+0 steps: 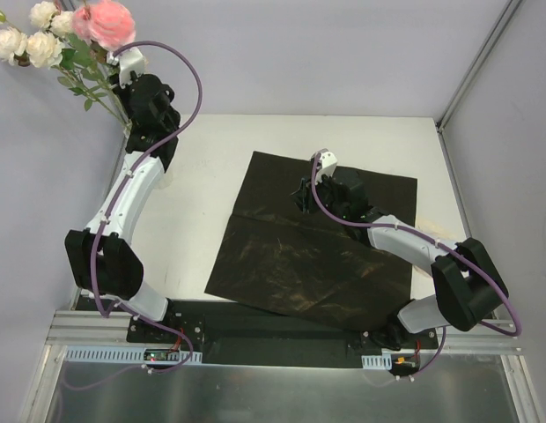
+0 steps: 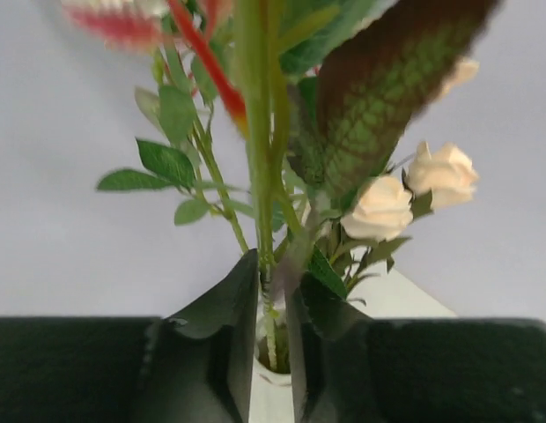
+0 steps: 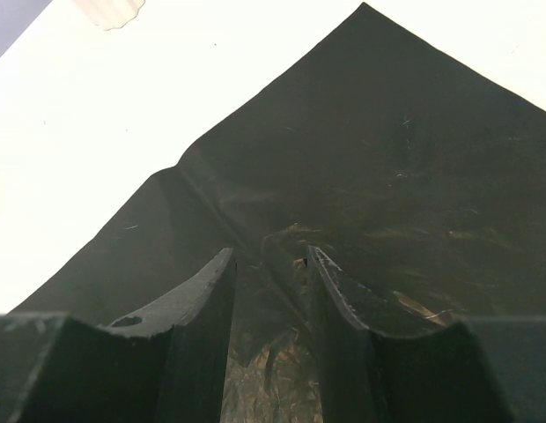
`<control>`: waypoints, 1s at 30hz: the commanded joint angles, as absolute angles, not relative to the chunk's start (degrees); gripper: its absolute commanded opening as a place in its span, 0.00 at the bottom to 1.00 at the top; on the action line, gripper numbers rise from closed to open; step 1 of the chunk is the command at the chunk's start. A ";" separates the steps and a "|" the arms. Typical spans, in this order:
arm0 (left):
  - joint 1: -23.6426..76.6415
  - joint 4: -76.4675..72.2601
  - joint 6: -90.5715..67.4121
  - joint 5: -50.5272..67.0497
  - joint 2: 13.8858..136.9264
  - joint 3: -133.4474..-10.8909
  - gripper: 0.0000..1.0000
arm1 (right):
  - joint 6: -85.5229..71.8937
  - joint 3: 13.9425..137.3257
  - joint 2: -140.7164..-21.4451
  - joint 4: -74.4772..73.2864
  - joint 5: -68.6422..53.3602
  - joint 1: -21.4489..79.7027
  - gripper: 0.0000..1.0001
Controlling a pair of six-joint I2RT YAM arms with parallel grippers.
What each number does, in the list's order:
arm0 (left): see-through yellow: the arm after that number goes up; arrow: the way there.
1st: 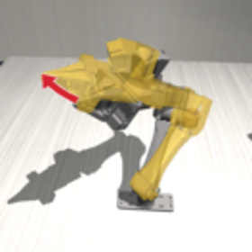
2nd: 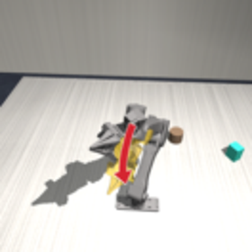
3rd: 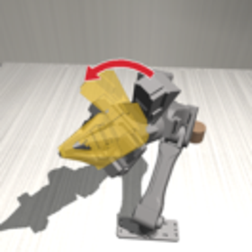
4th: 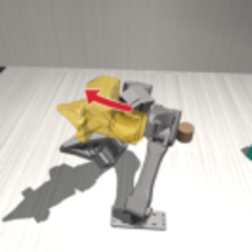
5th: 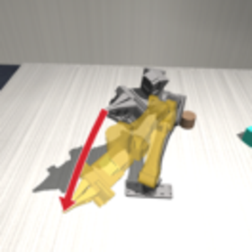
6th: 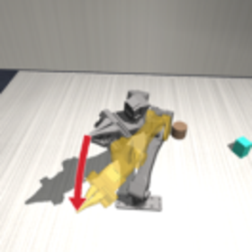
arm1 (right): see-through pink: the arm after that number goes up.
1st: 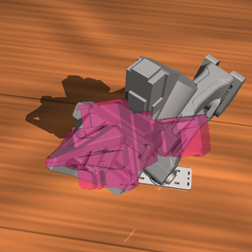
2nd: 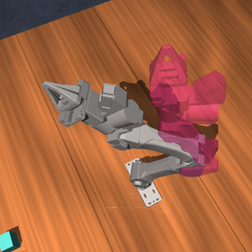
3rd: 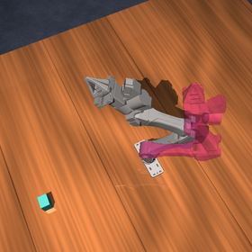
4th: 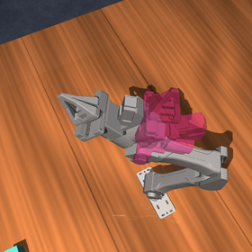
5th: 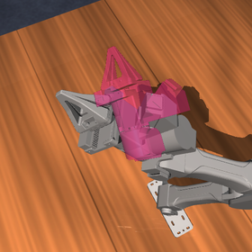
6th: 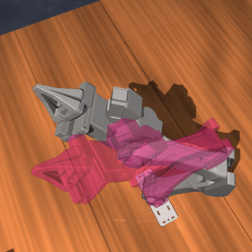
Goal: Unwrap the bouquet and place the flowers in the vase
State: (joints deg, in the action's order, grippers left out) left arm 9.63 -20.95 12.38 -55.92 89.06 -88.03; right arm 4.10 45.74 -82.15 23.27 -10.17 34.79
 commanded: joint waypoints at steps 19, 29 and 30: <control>9.05 3.51 -23.70 -26.70 66.11 -67.87 0.99 | 5.36 49.04 -83.32 23.82 -11.25 34.36 0.40; 9.84 0.71 -31.73 14.55 60.10 -55.37 0.90 | 5.80 47.20 -81.30 23.03 -4.93 34.28 0.41; 10.45 0.36 -31.64 15.55 60.73 -54.68 0.89 | 5.80 47.11 -81.04 22.94 -4.31 34.28 0.40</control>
